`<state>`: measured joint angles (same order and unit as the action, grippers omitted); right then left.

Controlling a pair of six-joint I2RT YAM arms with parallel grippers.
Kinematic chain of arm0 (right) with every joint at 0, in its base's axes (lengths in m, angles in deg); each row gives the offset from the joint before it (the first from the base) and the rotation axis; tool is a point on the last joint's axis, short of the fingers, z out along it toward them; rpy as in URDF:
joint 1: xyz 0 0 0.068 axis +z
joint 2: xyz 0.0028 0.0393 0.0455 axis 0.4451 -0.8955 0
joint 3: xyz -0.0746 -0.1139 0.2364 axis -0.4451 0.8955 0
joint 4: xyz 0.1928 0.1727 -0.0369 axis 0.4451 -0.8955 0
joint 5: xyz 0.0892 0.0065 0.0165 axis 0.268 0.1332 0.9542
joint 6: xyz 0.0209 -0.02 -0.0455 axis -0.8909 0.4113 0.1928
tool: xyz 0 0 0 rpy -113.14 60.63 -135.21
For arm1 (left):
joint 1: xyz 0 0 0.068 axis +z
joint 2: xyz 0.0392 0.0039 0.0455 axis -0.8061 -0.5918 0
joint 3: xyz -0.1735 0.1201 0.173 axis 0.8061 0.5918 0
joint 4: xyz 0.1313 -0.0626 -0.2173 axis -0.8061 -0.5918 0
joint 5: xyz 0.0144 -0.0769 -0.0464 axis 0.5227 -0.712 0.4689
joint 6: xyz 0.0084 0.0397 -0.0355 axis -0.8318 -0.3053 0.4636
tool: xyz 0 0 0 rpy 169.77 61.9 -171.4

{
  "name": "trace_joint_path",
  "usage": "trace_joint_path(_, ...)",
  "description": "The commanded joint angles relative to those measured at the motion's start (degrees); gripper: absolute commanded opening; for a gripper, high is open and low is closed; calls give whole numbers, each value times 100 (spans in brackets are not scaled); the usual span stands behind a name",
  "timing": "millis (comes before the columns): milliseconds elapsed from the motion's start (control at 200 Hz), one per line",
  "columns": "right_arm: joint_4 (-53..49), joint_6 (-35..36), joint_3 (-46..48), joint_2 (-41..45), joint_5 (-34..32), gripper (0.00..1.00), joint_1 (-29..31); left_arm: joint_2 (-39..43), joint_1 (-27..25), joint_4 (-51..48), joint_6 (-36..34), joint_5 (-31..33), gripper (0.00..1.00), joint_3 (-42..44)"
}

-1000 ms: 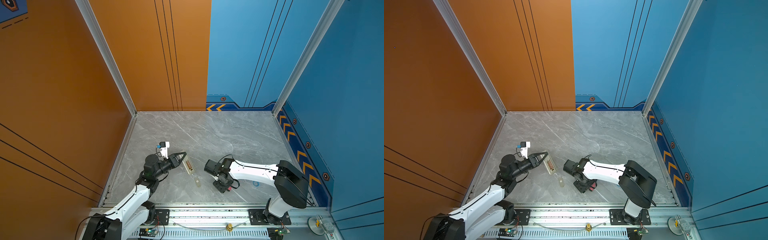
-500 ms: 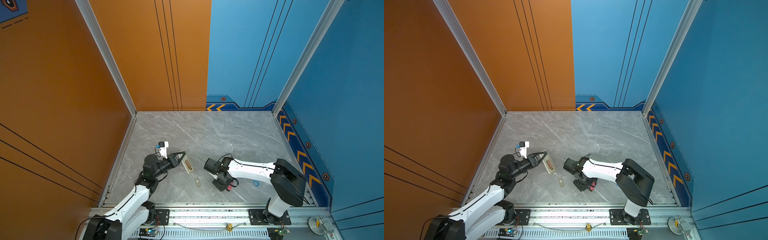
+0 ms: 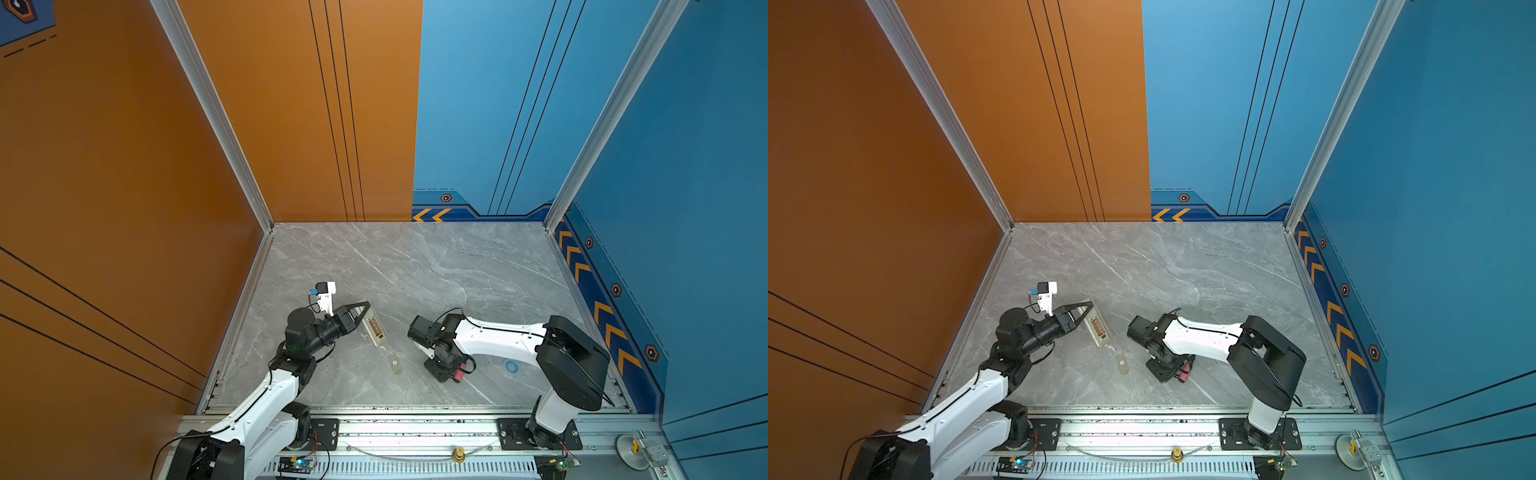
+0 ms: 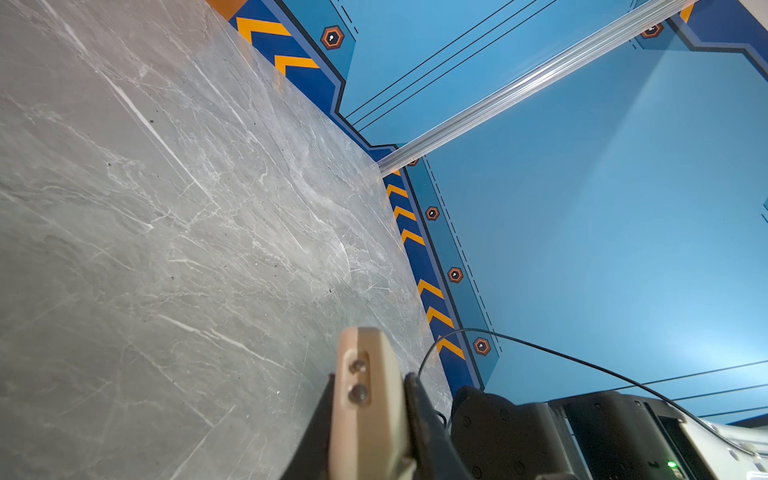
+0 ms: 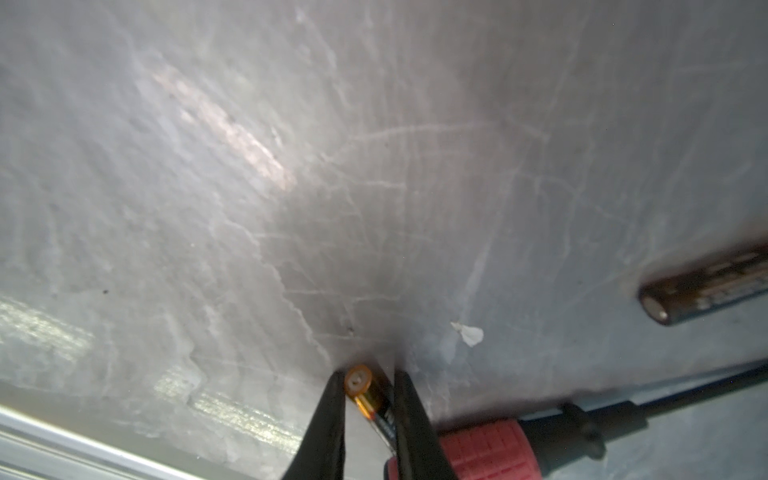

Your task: Load the batteries into the remote control

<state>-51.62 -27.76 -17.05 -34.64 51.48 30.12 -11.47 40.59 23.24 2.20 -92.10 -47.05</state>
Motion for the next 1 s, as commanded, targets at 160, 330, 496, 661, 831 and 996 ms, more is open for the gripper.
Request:
trace_joint_path(160,97,2,192,-28,42,14,-102,35,49,55,-102,-187,0,-187)
trace_joint_path(330,174,-61,268,125,31,10,-132,-37,38,54,-115,-181,0,-195)
trace_joint_path(496,288,-113,327,243,22,5,-150,-80,25,47,-122,-202,0,-246)
trace_joint_path(661,365,-184,411,421,-3,0,-132,-78,-3,28,-140,-219,0,-248)
trace_joint_path(831,483,-231,473,682,-20,0,-101,-106,-52,-40,-182,-236,0,-275)
trace_joint_path(996,580,-237,500,790,-48,0,-97,-121,-80,-141,-209,-235,0,-322)
